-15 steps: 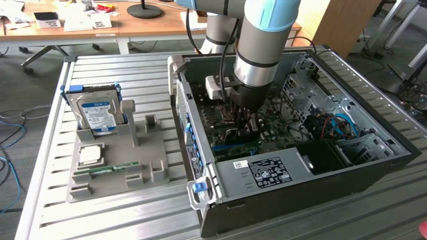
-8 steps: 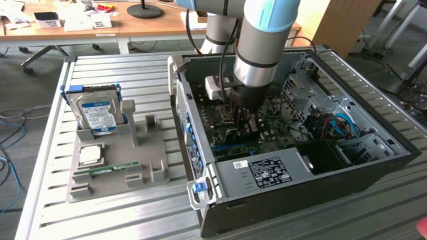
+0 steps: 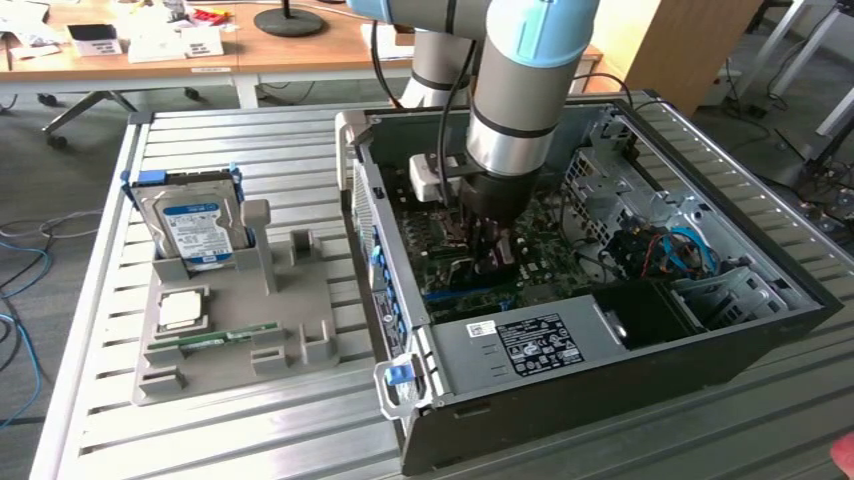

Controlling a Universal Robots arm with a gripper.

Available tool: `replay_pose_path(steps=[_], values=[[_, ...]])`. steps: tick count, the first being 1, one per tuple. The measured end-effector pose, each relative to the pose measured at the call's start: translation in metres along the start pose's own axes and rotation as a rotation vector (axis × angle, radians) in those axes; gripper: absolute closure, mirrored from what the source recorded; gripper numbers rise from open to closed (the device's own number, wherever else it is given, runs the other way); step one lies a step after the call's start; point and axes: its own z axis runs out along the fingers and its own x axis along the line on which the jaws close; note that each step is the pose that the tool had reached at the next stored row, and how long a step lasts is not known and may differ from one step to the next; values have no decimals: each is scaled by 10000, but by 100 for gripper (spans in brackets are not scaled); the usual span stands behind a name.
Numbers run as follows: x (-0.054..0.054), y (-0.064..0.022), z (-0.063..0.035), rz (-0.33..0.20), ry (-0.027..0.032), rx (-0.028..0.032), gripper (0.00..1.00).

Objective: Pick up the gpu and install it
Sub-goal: 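Insert the gpu into the slot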

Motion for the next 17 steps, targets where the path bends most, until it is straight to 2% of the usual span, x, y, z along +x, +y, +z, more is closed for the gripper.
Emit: replay_pose_path(steps=[17], values=[[0, 15, 34, 0, -2, 3, 73]])
